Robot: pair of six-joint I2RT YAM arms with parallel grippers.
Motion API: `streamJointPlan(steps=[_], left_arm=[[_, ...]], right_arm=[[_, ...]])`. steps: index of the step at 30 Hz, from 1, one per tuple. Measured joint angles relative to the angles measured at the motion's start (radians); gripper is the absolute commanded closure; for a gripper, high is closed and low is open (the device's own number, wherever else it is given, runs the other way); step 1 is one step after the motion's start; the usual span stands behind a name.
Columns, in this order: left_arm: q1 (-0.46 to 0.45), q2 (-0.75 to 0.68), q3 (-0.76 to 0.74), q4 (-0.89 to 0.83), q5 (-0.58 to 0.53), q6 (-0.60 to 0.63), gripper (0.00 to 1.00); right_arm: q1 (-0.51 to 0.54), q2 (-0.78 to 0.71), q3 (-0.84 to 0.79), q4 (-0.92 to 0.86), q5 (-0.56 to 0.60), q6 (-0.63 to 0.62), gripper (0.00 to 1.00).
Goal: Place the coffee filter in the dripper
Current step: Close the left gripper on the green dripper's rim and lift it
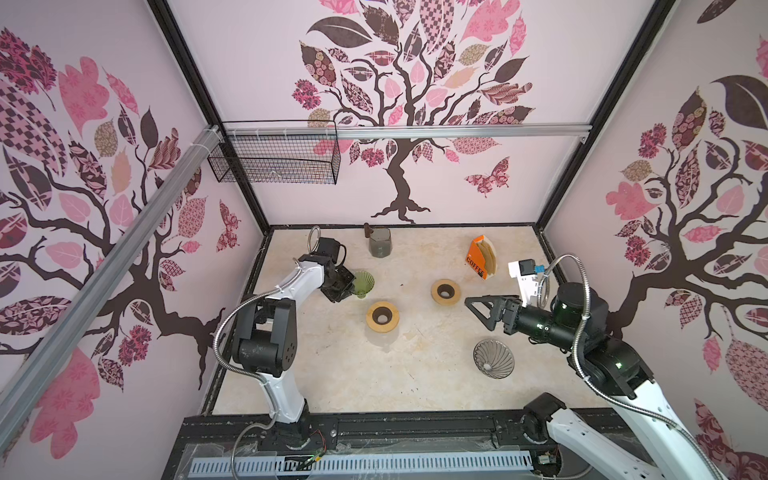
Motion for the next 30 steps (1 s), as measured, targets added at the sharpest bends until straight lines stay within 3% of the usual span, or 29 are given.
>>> streamJointPlan(steps=[20,30], left_arm=[[-0.001,0.013,0.025,-0.026,0.014,0.054,1.0],[0.015,-0.032,0.026,-0.088,0.066,0.128,1.0]], right_arm=[[0.0,0.013,0.0,0.001,0.002,0.0,0.0],[0.0,0.092,0.006,-0.002,0.021,0.0,0.0]])
